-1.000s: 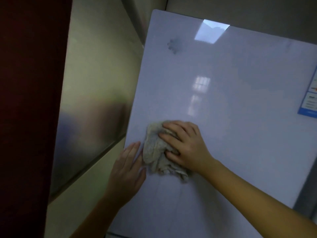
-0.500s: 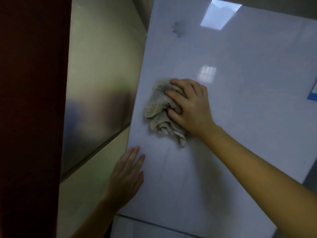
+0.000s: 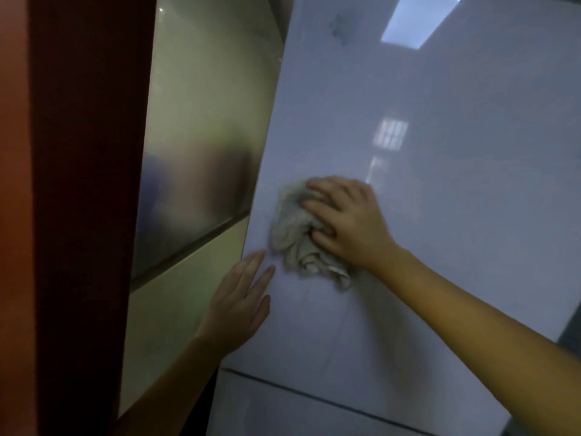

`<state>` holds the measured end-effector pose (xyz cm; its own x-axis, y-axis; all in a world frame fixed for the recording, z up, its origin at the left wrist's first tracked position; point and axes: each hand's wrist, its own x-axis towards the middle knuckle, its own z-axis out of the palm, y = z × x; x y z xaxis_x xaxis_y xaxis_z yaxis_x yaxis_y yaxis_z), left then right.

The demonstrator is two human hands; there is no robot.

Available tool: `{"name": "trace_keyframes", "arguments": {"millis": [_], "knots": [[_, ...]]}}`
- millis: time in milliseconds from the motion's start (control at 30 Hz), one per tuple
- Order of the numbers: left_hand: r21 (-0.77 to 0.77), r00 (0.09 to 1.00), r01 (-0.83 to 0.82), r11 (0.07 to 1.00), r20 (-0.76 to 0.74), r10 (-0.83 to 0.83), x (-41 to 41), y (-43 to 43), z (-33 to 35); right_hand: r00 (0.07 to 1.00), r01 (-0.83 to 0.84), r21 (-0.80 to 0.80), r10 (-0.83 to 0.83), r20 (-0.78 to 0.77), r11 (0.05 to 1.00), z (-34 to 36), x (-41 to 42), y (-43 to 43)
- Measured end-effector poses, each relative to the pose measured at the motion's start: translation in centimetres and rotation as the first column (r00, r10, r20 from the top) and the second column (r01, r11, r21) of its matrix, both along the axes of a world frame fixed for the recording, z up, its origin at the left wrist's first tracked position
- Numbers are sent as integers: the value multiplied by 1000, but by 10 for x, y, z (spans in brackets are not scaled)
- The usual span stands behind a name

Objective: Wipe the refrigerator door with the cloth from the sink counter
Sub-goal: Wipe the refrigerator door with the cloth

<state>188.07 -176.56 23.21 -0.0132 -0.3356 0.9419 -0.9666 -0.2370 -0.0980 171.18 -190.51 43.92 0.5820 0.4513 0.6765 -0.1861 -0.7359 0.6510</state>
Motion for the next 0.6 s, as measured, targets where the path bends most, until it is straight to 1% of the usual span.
{"name": "trace_keyframes", "arguments": {"millis": [67, 133, 167, 200, 267, 333, 400, 433, 500, 600], "knots": [[5, 1000, -13, 1000, -3, 13, -2, 1, 2, 987, 3, 128, -24, 158, 992, 8, -18, -10], [-5, 1000, -25, 1000, 1, 25, -5, 1, 4, 972, -11, 204, -38, 231, 979, 0, -34, -18], [-7, 1000, -26, 1000, 4, 26, -6, 0, 4, 975, -10, 205, -36, 220, 979, -11, -39, -22], [-7, 1000, -27, 1000, 5, 27, -6, -1, 5, 984, -8, 188, -26, 176, 982, -26, -43, -25], [-15, 999, -41, 999, -1, 41, -8, -2, 5, 1000, -5, 117, 3, 24, 993, -63, -48, -30], [-39, 999, -53, 998, -15, 52, -10, -3, 6, 991, -16, 40, 21, -129, 999, -99, -52, -33], [-63, 998, -60, 996, -18, 59, -11, -2, 13, 978, -25, 4, 26, -206, 1000, -120, -54, -35], [-68, 998, -61, 996, -15, 60, -12, -2, 19, 976, -26, 2, 25, -216, 1000, -124, -55, -36], [-76, 998, -65, 995, 2, 66, -12, -3, 32, 983, -16, 12, 18, -183, 1000, -119, -56, -36], [-75, 997, -68, 995, 23, 70, -9, -5, 46, 999, 4, 98, 1, -47, 995, -105, -52, -32]]}}
